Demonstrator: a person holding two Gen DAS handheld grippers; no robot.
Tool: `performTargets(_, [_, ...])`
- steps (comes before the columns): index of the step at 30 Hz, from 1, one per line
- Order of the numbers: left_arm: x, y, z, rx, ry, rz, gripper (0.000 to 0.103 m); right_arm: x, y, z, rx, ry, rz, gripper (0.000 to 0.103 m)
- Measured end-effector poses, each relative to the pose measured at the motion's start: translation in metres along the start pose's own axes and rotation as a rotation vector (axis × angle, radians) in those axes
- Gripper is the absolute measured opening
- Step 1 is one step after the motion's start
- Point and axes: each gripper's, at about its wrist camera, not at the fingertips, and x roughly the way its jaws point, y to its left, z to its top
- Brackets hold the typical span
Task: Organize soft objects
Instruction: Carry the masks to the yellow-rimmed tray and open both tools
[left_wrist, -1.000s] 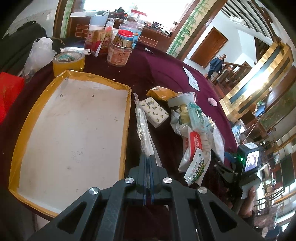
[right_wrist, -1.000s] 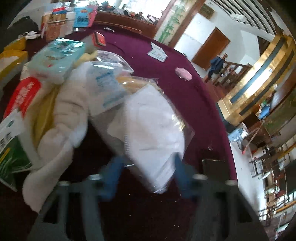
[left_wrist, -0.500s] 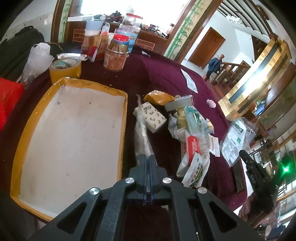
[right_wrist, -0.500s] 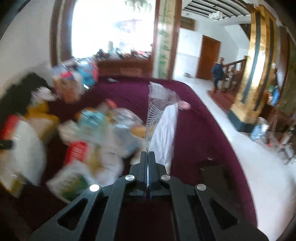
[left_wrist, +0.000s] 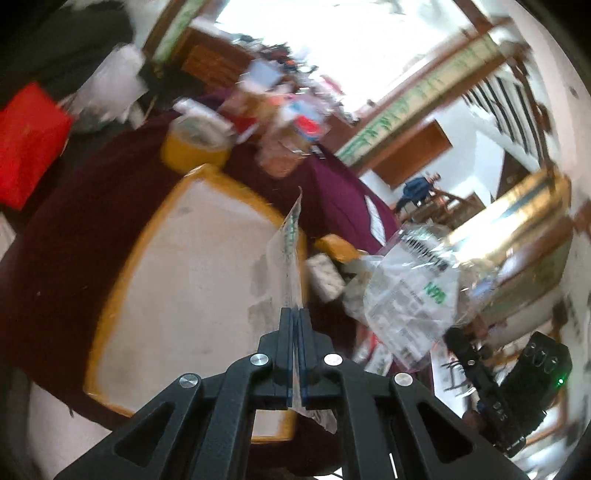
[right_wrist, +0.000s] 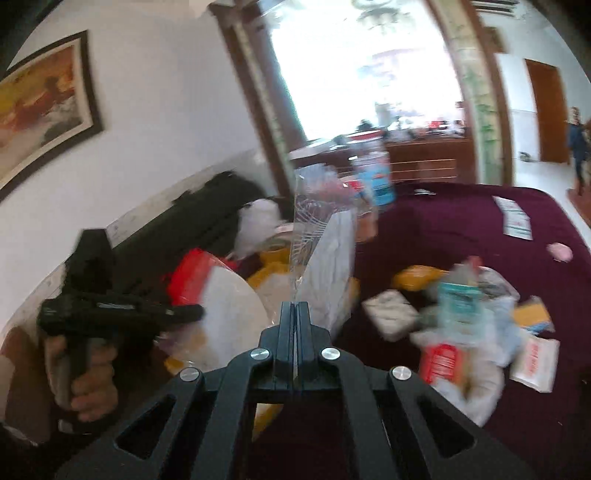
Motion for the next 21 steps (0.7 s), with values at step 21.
performTargets(21, [0.041,0.044,-0.027,0.123,0.125,0.305,0.026,0.150,0.094,-0.048,-0.319,0.256,-0.161,0.001])
